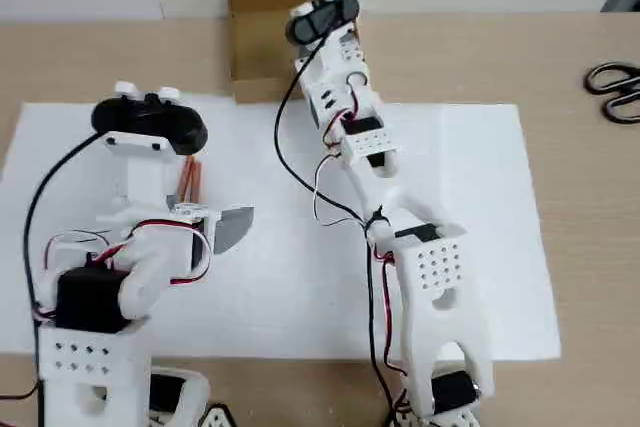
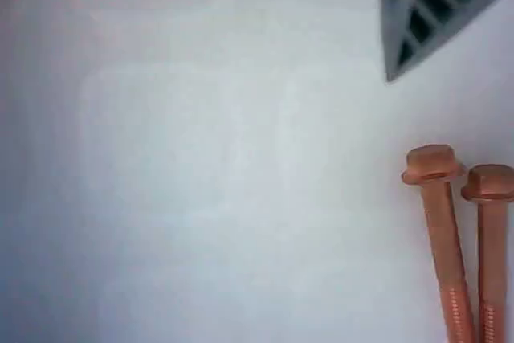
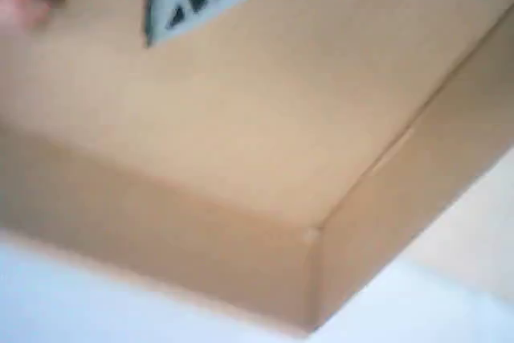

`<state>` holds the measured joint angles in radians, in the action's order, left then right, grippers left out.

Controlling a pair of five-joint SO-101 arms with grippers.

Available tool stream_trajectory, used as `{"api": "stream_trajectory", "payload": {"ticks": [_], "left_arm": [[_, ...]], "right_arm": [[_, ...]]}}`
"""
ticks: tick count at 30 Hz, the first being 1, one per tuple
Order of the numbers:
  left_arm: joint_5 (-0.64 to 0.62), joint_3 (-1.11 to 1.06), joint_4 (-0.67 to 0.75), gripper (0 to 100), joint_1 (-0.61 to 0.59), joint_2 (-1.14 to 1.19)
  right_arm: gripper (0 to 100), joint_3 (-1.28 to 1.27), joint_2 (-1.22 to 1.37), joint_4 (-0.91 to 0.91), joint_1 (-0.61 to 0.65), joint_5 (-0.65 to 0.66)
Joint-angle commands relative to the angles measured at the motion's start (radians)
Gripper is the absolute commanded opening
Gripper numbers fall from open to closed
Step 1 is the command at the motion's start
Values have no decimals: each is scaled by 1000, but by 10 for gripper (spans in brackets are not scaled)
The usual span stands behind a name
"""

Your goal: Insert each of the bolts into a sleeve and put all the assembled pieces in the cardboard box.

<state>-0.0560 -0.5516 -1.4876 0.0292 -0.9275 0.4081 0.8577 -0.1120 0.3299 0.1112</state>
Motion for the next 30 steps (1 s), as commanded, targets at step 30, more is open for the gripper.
{"api": "stream_trajectory", "payload": {"ticks": [30], "left_arm": [[6, 7, 20, 314, 5, -12]], "right_arm": [[159, 48, -1193, 1610, -97, 6]]}}
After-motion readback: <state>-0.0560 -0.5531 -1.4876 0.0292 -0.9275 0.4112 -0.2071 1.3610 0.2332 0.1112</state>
